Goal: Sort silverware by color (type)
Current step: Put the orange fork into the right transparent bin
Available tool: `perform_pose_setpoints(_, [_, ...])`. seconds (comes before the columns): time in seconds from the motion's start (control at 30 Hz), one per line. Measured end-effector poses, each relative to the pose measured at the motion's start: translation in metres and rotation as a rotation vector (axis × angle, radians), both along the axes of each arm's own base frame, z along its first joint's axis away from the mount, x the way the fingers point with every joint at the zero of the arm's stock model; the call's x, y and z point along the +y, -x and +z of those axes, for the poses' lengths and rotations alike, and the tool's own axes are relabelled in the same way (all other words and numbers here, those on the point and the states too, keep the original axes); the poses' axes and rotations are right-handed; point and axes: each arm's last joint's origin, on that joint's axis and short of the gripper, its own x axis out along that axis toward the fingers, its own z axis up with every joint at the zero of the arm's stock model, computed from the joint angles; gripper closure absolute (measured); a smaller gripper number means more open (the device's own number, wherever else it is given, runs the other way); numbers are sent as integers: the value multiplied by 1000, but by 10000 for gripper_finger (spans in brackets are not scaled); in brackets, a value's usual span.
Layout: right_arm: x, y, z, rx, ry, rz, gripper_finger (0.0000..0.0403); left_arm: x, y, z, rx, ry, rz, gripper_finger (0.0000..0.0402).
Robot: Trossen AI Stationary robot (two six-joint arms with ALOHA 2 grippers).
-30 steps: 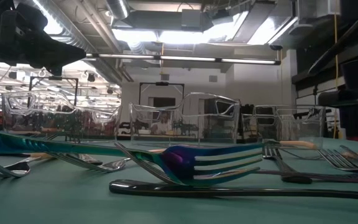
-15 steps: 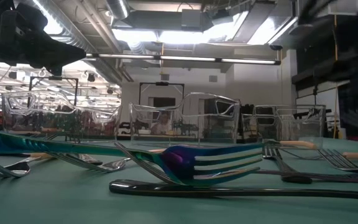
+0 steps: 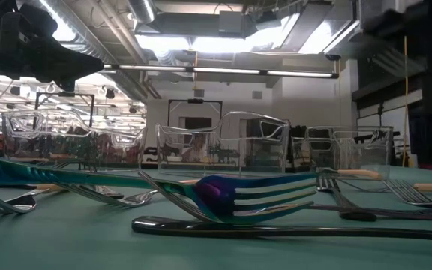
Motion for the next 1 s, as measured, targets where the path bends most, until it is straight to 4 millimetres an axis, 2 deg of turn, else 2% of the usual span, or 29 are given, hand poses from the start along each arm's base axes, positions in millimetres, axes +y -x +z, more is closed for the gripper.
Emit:
perform_pose_setpoints(0.17, [-7,-2,21,-7,32,-22,382,0,0,0,0,0,0,356])
perform_pose_setpoints(0.4, [-37,-9,47,-7,41,-70,381,0,0,0,0,0,0,356])
perform_pose_setpoints(0.53, [-62,-11,56,-39,45,-110,381,0,0,0,0,0,-1,356])
perform_pose_setpoints(0.77, [-117,-6,70,-115,99,-335,381,0,0,0,0,0,0,356])
perform_pose_setpoints(1.0, [-171,3,75,-118,114,-524,381,0,0,0,0,0,0,356])
